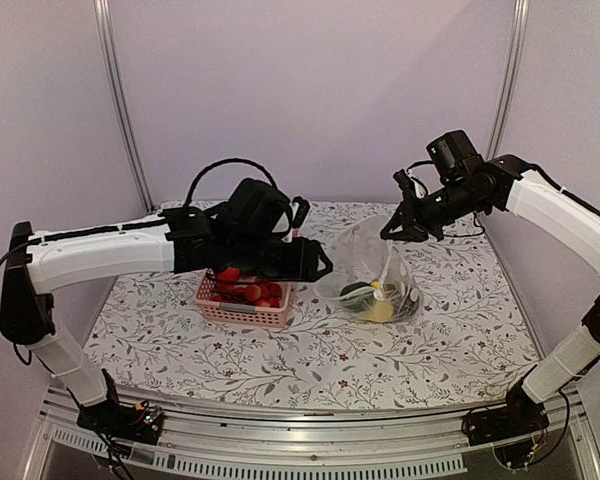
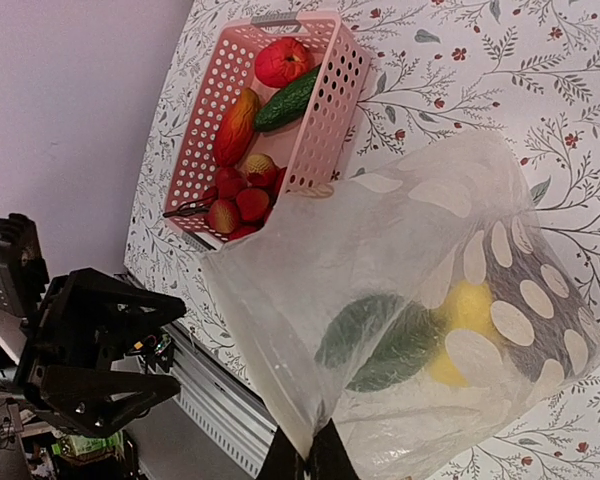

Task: Place the food in the zip-top bag and seal the zipper
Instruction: Adjust the zipper food storage bag at the center of the board.

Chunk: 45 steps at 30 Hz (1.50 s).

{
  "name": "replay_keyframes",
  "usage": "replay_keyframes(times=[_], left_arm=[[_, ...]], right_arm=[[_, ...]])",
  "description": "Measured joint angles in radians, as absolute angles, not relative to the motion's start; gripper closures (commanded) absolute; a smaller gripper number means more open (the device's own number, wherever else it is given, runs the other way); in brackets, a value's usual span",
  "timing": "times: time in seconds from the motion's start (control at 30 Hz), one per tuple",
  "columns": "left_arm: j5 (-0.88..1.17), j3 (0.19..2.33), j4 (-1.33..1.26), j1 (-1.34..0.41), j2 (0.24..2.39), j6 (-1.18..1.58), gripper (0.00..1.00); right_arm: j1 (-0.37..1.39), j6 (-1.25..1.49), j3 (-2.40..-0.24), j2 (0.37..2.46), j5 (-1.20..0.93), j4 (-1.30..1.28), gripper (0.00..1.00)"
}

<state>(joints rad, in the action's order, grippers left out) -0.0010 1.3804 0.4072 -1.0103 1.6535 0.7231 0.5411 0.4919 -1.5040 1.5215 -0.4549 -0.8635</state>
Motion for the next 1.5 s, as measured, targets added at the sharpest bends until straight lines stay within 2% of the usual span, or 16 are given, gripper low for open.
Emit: replay_keyframes(times=[0.13, 0.27, 0.33, 0.43, 0.53, 0.6, 0.63, 0.73, 0.9, 0.97, 1.07, 1.23, 1.4, 1.43, 1.5], left_arm=[[-0.034, 1.283, 0.41, -1.002, 1.537, 0.786, 0.35], [-0.025, 1.285, 0.405, -0.994, 1.608, 0.804, 0.36], [-0.006, 1.294, 0.401, -0.993, 1.669, 0.807, 0.42], [0.012, 1.335, 0.413, -0.991, 1.759, 0.822, 0.55], [0.038, 1.406, 0.433, -0.982, 1.839, 0.833, 0.83], [0.059, 1.431, 0.431, -0.974, 1.859, 0.838, 0.98], [0.068, 1.439, 0.429, -0.971, 1.861, 0.845, 1.0], [0.101, 1.488, 0.418, -0.966, 1.861, 0.836, 1.0], [0.075, 1.618, 0.384, -0.982, 1.853, 0.789, 1.0], [0.074, 1.626, 0.358, -0.979, 1.838, 0.785, 1.0], [0.114, 1.648, 0.339, -0.969, 1.85, 0.791, 1.0], [0.149, 1.813, 0.39, -0.953, 1.967, 0.789, 1.0], [0.181, 1.958, 0.451, -0.941, 2.054, 0.786, 1.0], [0.187, 1.971, 0.458, -0.938, 2.062, 0.786, 0.93], [0.201, 1.999, 0.477, -0.933, 2.077, 0.788, 0.72]], right_arm=[[0.541, 0.492, -1.488, 1.521, -0.455, -0.85, 1.0], [0.541, 0.493, -1.47, 1.52, -0.456, -0.839, 1.0], [0.541, 0.493, -1.462, 1.519, -0.459, -0.834, 1.0], [0.541, 0.493, -1.454, 1.519, -0.461, -0.828, 1.0], [0.542, 0.493, -1.451, 1.518, -0.463, -0.827, 0.98], [0.544, 0.492, -1.451, 1.517, -0.459, -0.828, 0.86], [0.546, 0.487, -1.451, 1.515, -0.45, -0.83, 0.79], [0.559, 0.482, -1.451, 1.515, -0.419, -0.861, 0.7], [0.604, 0.491, -1.454, 1.515, -0.316, -0.944, 0.68], [0.611, 0.497, -1.455, 1.512, -0.274, -0.97, 0.78], [0.612, 0.508, -1.455, 1.499, -0.236, -0.989, 0.99], [0.612, 0.518, -1.496, 1.495, -0.195, -1.035, 1.0], [0.612, 0.511, -1.648, 1.51, -0.138, -1.095, 1.0], [0.611, 0.508, -1.667, 1.512, -0.128, -1.102, 1.0], [0.611, 0.499, -1.692, 1.52, -0.109, -1.11, 1.0]])
